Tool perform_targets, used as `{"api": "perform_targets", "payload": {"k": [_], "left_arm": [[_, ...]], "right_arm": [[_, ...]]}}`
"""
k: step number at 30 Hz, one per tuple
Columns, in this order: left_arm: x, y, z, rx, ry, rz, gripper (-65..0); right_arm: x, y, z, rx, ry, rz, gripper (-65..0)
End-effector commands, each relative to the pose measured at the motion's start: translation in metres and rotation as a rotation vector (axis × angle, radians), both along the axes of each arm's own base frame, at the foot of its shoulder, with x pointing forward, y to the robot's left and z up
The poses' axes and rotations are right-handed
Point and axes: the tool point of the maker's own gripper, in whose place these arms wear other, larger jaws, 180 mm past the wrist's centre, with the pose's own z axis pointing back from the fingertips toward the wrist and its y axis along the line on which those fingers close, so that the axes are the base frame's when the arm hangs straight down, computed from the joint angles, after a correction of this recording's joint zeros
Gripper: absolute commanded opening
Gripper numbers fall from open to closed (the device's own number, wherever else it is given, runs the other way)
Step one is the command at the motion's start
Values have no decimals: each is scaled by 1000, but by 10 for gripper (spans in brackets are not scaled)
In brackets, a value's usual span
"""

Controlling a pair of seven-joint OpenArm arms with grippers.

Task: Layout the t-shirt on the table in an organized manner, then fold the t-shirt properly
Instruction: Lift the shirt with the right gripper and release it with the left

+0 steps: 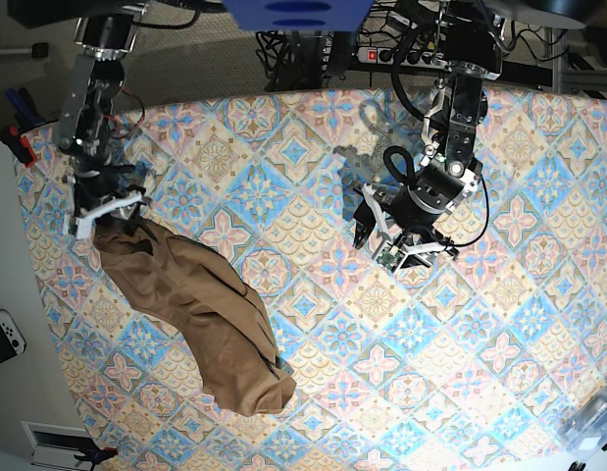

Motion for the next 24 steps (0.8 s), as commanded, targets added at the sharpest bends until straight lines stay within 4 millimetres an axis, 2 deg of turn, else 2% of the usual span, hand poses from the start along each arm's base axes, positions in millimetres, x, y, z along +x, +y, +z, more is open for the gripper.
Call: {"api": "perform_targets", "payload": {"k": [1, 5, 8, 13, 18, 20, 22, 23, 24], "left_arm": [[6, -1, 14, -18, -50, 2, -304], [5, -2, 14, -18, -48, 0, -304], [5, -2, 14, -18, -48, 0, -304], [5, -2, 14, -18, -48, 0, -304], [5, -2, 14, -18, -48, 0, -304], [5, -2, 13, -18, -46, 0, -304], [5, -2, 13, -18, -46, 0, -304], [5, -2, 13, -18, -46, 0, -305], [5, -1, 13, -17, -47, 1, -305]], "right_arm": [[10, 7, 9, -17, -34, 37, -333], [29, 25, 10, -109, -27, 119, -333], [39, 25, 3, -136, -7, 130, -333], [34, 18, -21, -135, 61, 115, -333], [27, 15, -35, -125, 101, 107, -344], [25, 16, -37, -123, 108, 110, -421], [25, 17, -35, -125, 106, 113, -591], [26, 17, -32, -128, 98, 115, -650], [29, 18, -26, -132, 82, 117, -650]]}}
